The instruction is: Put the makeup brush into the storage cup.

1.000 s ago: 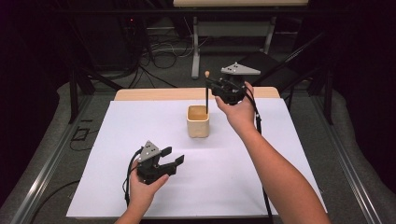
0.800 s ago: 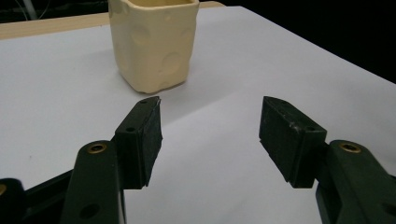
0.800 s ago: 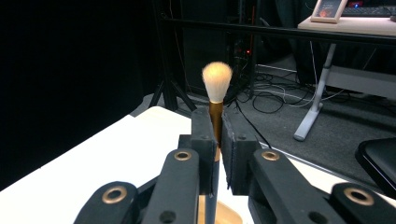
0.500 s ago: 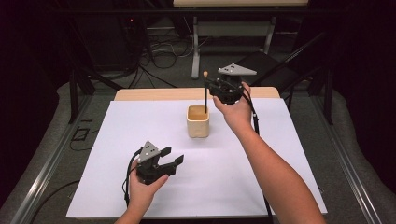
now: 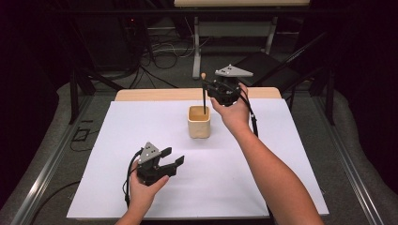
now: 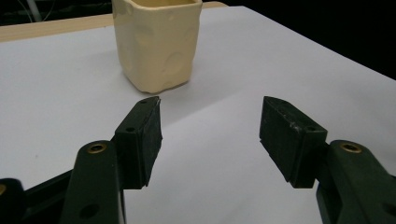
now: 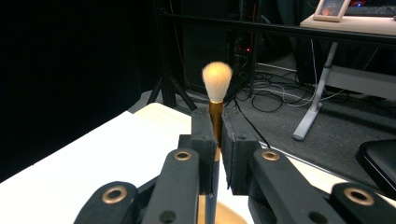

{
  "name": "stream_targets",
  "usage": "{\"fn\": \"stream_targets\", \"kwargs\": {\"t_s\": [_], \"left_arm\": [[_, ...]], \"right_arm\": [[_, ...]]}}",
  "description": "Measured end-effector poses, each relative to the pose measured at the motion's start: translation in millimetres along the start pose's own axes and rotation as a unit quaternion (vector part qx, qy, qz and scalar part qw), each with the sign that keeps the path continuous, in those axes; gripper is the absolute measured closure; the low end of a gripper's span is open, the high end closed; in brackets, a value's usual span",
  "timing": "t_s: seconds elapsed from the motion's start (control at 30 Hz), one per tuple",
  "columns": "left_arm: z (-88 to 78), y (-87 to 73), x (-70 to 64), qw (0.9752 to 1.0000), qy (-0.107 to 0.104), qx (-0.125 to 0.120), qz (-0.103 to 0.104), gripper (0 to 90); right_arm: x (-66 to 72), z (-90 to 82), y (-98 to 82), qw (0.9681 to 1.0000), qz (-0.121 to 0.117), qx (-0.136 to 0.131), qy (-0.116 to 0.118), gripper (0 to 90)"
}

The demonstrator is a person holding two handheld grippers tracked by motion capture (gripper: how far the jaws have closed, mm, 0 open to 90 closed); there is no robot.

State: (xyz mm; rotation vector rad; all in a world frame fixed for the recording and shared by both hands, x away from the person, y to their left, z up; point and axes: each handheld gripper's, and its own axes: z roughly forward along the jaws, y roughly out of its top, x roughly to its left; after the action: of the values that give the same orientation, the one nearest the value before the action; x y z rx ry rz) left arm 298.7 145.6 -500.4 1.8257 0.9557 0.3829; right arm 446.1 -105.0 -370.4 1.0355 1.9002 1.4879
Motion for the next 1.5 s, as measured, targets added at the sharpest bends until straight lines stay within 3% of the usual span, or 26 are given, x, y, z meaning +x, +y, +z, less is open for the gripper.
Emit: {"fn": "stream_targets", "kwargs": {"t_s": [0.43,0.9,1.5], "left_arm": [[-2.3,0.7,3.4,0.9999,0.007,0.012,-0.007,38.8],[-5.5,-0.7,8.9,0.9983,0.018,0.053,0.014,38.8],[-9.6,-5.2,13.7,0.9968,0.026,0.073,0.021,38.7]], "right_arm": [[2.4,6.4,-3.3,1.0000,-0.006,0.005,0.000,84.1],[4.0,12.6,-5.9,0.9999,-0.008,0.009,0.001,84.1],[4.2,17.8,-10.1,0.9997,-0.014,0.020,-0.002,84.1]]}}
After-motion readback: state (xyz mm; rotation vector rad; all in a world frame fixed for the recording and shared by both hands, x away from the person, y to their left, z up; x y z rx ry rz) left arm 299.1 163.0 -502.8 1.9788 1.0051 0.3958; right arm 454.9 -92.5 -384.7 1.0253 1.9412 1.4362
